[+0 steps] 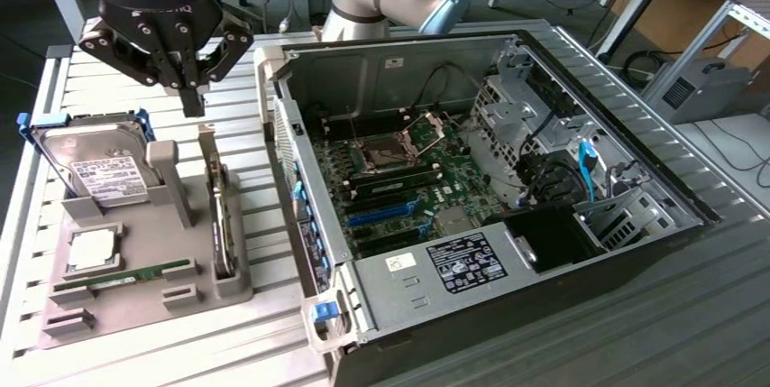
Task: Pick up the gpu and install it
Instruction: 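Reach for the gpu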
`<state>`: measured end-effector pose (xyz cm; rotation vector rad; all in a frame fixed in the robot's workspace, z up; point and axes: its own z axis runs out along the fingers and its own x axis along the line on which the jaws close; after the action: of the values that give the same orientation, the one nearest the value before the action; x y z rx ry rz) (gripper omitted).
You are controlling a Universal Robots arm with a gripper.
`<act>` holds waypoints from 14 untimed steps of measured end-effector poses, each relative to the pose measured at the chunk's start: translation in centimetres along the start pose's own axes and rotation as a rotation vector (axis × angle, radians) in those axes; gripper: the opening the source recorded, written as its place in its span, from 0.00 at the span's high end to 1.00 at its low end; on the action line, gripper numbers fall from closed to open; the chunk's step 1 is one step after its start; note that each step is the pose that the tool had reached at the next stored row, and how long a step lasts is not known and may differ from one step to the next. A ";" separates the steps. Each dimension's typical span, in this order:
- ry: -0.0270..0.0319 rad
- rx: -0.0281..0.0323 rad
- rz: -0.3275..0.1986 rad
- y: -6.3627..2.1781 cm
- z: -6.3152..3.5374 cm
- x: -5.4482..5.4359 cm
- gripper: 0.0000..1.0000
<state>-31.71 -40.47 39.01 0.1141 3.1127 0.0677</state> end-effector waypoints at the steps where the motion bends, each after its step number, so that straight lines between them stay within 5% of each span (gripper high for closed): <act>1: 0.0000 -0.0001 0.000 -0.14 0.00 0.0 0.89; 14: 0.0001 -0.0003 -0.003 -0.86 -0.03 0.0 0.89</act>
<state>-31.76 -41.33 39.00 0.1091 3.1129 0.0680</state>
